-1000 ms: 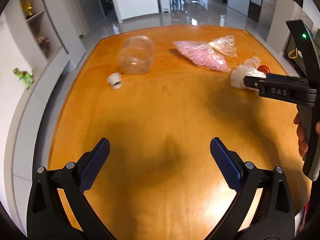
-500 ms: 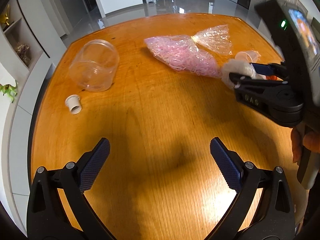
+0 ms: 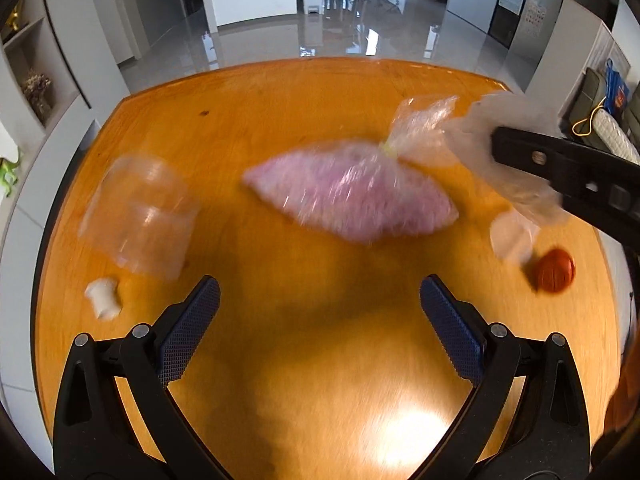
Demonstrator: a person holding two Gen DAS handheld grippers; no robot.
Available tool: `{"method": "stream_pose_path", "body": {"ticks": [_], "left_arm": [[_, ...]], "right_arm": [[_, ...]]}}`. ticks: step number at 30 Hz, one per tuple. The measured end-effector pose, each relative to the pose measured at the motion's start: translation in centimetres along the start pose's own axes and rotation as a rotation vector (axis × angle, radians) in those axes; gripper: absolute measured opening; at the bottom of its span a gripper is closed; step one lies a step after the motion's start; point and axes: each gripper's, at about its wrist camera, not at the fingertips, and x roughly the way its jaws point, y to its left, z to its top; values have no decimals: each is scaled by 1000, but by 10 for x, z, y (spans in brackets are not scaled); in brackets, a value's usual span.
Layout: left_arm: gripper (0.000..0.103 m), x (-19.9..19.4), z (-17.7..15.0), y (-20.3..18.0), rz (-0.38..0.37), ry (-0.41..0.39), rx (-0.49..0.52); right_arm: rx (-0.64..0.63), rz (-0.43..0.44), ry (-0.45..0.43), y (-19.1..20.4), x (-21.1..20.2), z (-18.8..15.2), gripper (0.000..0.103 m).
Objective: Collect trash
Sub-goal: 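Grasp the crumpled clear bag with the right gripper while the left grasps the pink-filled bag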
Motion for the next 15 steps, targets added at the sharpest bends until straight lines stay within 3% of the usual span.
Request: {"method": "stream_pose_path", "body": {"ticks": [8,10,12,15], "left_arm": [[97,38,44,-20,46,-11,92],[97,51,49,-23,32,5,101],[97,63,49,-29,67,-8,135],[82,69,44,-32,75,-38,174]], "right_arm": [[60,-32,4,-28,15,20,36],[62,-33,7,-29,20,21,36],[58,-32,12,-27,25,20,36],[49,-32,16,-23,28,19,36]]}}
